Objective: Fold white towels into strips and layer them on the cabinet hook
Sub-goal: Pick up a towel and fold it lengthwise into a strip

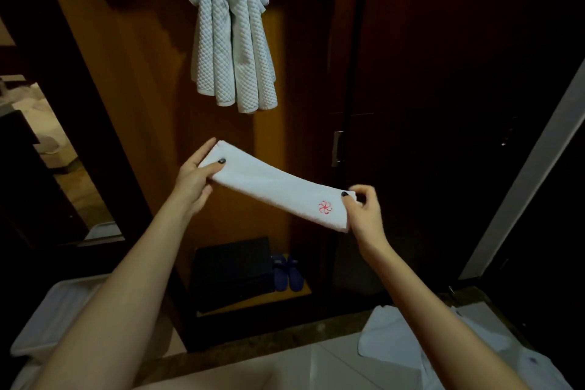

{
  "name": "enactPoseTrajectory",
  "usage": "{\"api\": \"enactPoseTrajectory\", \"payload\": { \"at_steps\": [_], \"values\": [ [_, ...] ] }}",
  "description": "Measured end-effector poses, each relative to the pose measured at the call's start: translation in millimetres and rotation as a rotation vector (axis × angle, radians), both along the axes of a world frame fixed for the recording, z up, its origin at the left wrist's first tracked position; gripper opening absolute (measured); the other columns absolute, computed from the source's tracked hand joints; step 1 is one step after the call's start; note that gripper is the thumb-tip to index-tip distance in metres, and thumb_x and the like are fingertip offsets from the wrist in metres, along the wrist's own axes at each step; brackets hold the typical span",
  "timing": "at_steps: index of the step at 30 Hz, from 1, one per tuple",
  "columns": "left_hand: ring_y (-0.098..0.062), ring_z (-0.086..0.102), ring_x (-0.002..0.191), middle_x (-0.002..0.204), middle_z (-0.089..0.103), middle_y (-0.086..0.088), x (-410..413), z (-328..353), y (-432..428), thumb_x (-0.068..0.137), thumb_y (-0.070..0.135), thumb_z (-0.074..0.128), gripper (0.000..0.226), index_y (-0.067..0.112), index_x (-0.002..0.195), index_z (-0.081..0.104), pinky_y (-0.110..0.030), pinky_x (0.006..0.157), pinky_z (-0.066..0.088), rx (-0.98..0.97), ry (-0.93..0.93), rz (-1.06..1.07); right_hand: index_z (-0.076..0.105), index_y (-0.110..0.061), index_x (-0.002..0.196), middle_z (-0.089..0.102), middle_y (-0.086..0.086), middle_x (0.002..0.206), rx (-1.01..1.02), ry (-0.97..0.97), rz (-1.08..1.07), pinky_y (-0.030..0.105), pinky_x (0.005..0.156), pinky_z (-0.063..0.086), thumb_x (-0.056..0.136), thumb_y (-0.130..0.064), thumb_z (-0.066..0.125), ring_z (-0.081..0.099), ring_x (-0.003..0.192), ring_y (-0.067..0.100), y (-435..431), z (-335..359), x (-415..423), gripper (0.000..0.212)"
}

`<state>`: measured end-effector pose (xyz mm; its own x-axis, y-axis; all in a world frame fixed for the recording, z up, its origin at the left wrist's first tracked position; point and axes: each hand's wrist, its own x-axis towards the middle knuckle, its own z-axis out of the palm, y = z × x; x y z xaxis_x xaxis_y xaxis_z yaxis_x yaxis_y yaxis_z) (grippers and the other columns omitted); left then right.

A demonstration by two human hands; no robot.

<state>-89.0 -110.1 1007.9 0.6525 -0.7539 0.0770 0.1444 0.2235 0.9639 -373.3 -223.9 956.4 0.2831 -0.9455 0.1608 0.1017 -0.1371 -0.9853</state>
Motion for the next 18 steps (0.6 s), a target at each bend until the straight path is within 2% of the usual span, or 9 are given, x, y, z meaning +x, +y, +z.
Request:
{"api": "enactPoseTrajectory", "payload": {
  "at_steps": [2,3,5,7,9,12,14,16,18],
  "values": [
    [-0.010,0.059,0.100,0.130,0.055,0.005,6,-8,9,0.088,-0.001,0.060,0.055,0.044,0.118,0.064,-0.015,0.060,0.053,0.155,-0.067,-0.101,0.054,-0.026,0.118,0.063,0.003,0.101,-0.061,0.035,0.072,0.023,0.058,0.055,0.100,-0.007,0.046,0.067,0.080,0.015,-8,2,-9,0.028],
    [-0.008,0.061,0.091,0.131,0.055,0.003,8,-13,14,0.088,-0.001,0.059,0.056,0.046,0.118,0.064,-0.015,0.056,0.051,0.210,-0.089,-0.154,0.059,-0.029,0.117,0.065,0.000,0.105,-0.068,0.051,0.125,0.023,0.058,0.055,0.100,-0.006,0.044,0.069,0.083,0.014,-10,4,-14,0.032],
    [-0.004,0.062,0.069,0.131,0.054,-0.001,12,-19,19,0.090,-0.003,0.057,0.060,0.045,0.126,0.060,-0.015,0.048,0.047,0.256,-0.111,-0.253,0.071,-0.031,0.101,0.068,0.000,0.105,-0.033,0.069,0.214,0.021,0.056,0.054,0.100,-0.004,0.042,0.071,0.083,0.009,-16,5,-20,0.040],
    [-0.003,0.063,0.058,0.131,0.051,0.000,11,-21,20,0.090,-0.005,0.055,0.062,0.043,0.130,0.058,-0.014,0.045,0.046,0.247,-0.098,-0.327,0.075,-0.025,0.089,0.068,0.006,0.107,0.019,0.109,0.251,0.021,0.055,0.054,0.099,-0.003,0.039,0.072,0.083,0.009,-22,8,-23,0.043],
    [-0.004,0.068,0.067,0.133,0.049,0.006,11,-21,19,0.090,-0.008,0.053,0.058,0.040,0.121,0.065,-0.015,0.051,0.052,0.242,-0.087,-0.368,0.071,-0.021,0.096,0.066,0.008,0.109,0.056,0.140,0.272,0.022,0.058,0.055,0.100,-0.006,0.039,0.072,0.085,0.008,-29,10,-24,0.036],
    [-0.009,0.063,0.098,0.134,0.045,0.009,13,-17,15,0.089,-0.007,0.054,0.048,0.034,0.103,0.076,-0.016,0.066,0.053,0.284,-0.144,-0.351,0.063,-0.020,0.110,0.062,0.010,0.113,0.083,0.111,0.343,0.025,0.068,0.057,0.098,-0.007,0.049,0.070,0.088,0.010,-38,16,-25,0.023],
    [-0.009,0.058,0.097,0.132,0.041,0.008,17,-12,13,0.090,-0.006,0.055,0.045,0.033,0.097,0.078,-0.018,0.067,0.051,0.283,-0.181,-0.300,0.062,-0.020,0.113,0.059,0.009,0.116,0.028,0.138,0.368,0.024,0.070,0.056,0.095,-0.004,0.055,0.069,0.088,0.011,-40,22,-23,0.025],
    [-0.008,0.057,0.093,0.130,0.046,0.006,22,-4,10,0.090,-0.007,0.053,0.049,0.034,0.092,0.078,-0.021,0.067,0.049,0.241,-0.210,-0.264,0.063,-0.018,0.111,0.056,0.008,0.118,-0.028,0.166,0.339,0.023,0.070,0.056,0.093,0.000,0.057,0.068,0.087,0.012,-40,32,-17,0.026],
    [-0.008,0.057,0.092,0.130,0.051,0.005,28,10,5,0.090,-0.009,0.051,0.050,0.034,0.093,0.077,-0.017,0.064,0.049,0.188,-0.214,-0.223,0.062,-0.014,0.115,0.054,0.008,0.120,-0.072,0.174,0.304,0.026,0.073,0.056,0.093,0.002,0.056,0.066,0.090,0.014,-42,47,-7,0.028]
  ]
}}
